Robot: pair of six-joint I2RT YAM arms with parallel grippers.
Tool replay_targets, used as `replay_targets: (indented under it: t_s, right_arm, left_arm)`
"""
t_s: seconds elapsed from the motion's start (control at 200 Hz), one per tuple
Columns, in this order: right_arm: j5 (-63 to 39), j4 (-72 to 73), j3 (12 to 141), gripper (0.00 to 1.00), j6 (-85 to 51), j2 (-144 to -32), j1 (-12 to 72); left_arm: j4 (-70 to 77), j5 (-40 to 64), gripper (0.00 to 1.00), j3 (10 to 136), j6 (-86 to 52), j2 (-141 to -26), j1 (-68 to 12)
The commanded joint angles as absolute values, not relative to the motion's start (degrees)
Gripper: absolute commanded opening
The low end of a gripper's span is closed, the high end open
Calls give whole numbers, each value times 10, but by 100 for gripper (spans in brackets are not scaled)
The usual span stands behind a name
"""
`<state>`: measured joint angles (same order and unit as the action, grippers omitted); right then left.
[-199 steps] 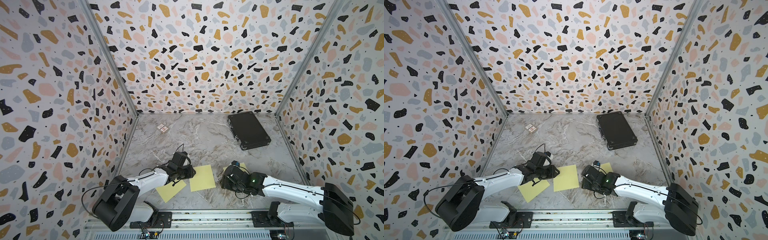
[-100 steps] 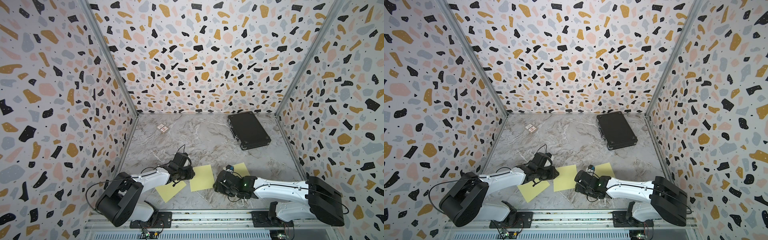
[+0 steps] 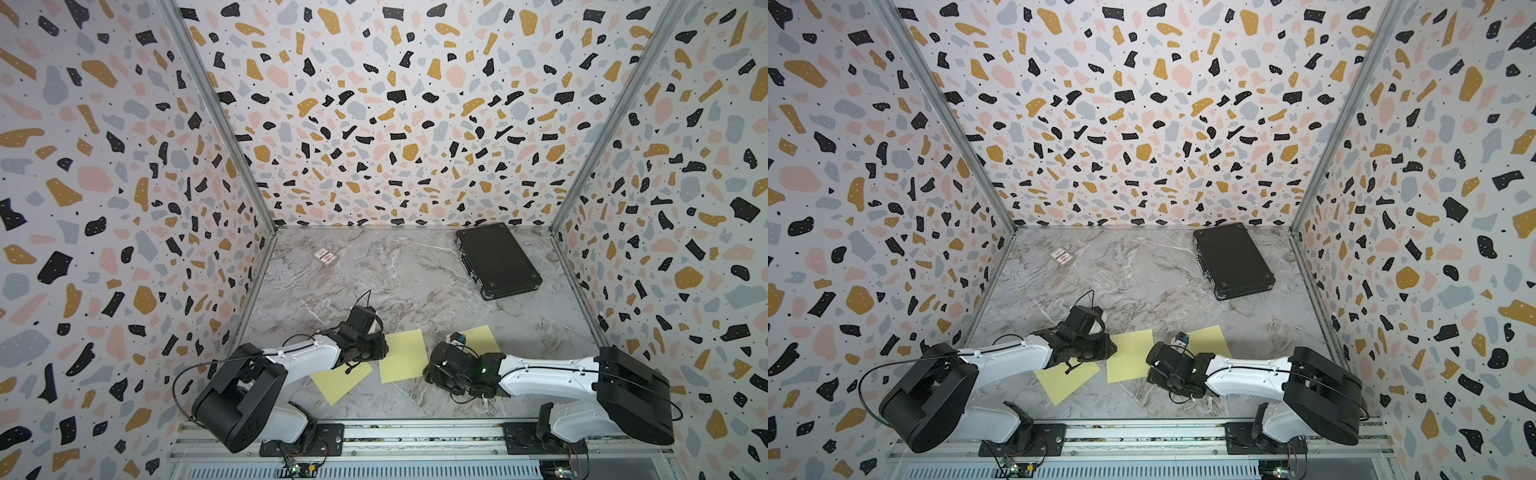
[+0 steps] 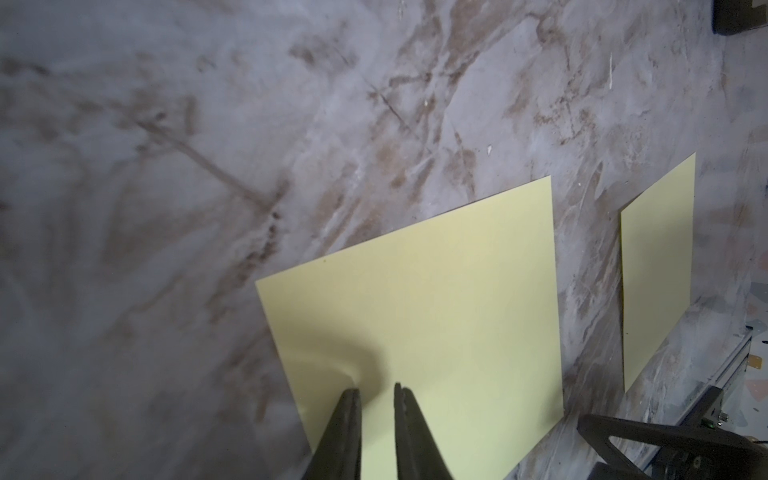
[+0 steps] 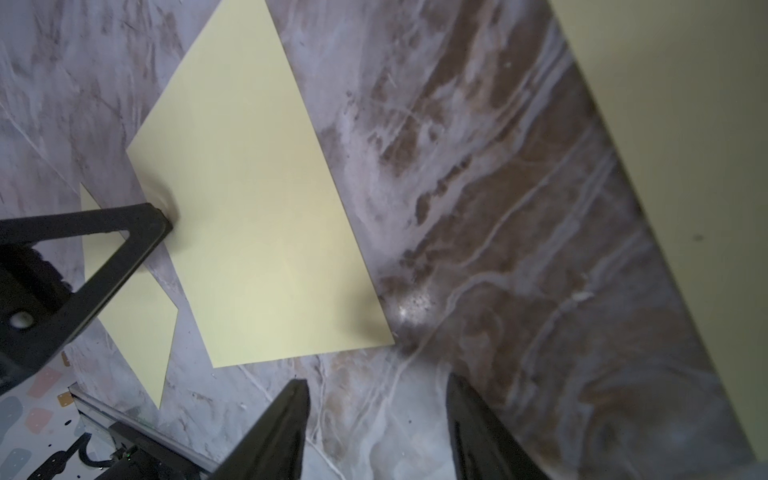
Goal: Fold the square paper diagonally
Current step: Move the paper to the center of the board.
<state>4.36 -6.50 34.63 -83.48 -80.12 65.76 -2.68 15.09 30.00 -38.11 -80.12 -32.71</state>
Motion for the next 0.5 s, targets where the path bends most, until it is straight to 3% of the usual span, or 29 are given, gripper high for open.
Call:
replay_targets:
  t_s: [0.0,0.496]
  right_arm:
    - [52,-56,339,58,-848,-807,660]
    - [79,23,313,59,-873,-824,661]
  left_arm:
    - [-41,134,20,288,-370,-808,-330]
    - [-37,128,19,279,-375,-818,-334]
